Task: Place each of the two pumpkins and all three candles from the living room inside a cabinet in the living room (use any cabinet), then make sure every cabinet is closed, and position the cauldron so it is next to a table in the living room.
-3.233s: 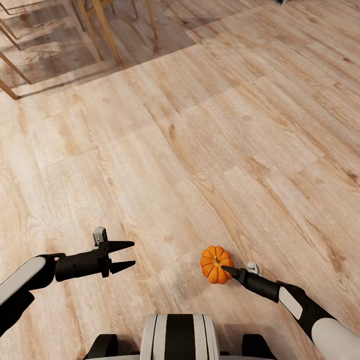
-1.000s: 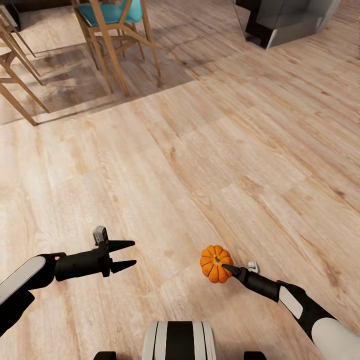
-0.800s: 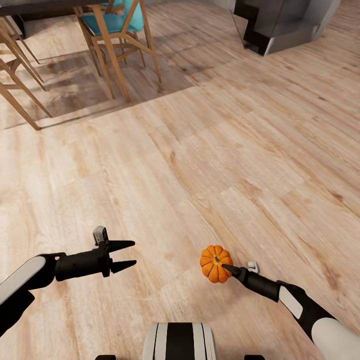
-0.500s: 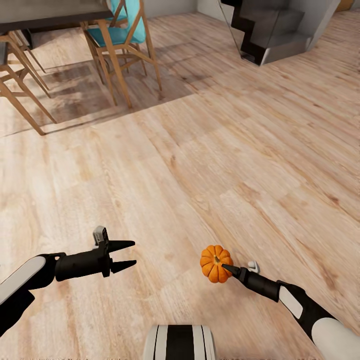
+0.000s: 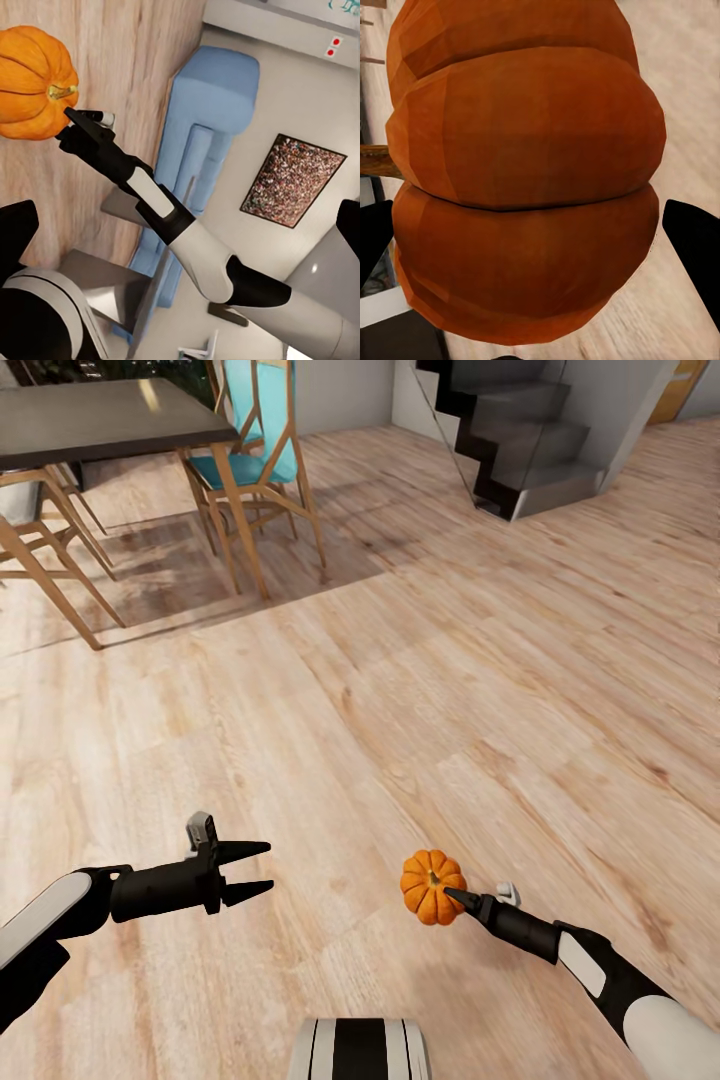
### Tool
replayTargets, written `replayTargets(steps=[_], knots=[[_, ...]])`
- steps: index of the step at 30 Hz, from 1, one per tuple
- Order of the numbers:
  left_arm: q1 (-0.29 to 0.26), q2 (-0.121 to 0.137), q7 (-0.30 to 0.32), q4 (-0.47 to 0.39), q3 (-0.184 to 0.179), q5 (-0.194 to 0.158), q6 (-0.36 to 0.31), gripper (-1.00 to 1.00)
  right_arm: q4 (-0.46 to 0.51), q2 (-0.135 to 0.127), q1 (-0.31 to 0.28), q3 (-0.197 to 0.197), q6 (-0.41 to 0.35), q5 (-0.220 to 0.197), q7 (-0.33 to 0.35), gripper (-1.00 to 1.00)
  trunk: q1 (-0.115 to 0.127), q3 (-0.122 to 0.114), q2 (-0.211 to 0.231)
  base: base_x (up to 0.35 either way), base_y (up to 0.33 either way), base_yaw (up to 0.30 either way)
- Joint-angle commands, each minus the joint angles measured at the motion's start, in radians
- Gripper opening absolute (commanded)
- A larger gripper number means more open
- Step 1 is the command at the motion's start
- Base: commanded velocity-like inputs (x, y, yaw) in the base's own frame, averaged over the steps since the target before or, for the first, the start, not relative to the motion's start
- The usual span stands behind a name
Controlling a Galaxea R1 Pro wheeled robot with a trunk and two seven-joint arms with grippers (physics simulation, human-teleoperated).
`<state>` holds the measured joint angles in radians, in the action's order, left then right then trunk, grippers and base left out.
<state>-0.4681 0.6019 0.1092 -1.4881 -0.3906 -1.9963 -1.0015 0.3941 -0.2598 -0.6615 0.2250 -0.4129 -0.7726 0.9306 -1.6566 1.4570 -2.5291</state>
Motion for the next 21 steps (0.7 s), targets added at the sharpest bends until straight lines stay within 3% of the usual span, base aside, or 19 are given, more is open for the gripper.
replayTargets(steps=[1,21], knots=[[-0.001,0.001,0.01,0.0,-0.002,0.008,0.0,1.0,0.0,-0.001,-0.001,0.005,-0.007,-0.01,-0.002,-1.0,0.001,-0.003,0.0,0.0,0.0,0.0],[-0.001,0.001,0.01,-0.013,-0.002,0.008,0.0,1.0,0.0,-0.001,-0.001,0.005,-0.007,-0.01,-0.001,-1.0,0.01,-0.081,0.005,0.0,0.0,0.0]])
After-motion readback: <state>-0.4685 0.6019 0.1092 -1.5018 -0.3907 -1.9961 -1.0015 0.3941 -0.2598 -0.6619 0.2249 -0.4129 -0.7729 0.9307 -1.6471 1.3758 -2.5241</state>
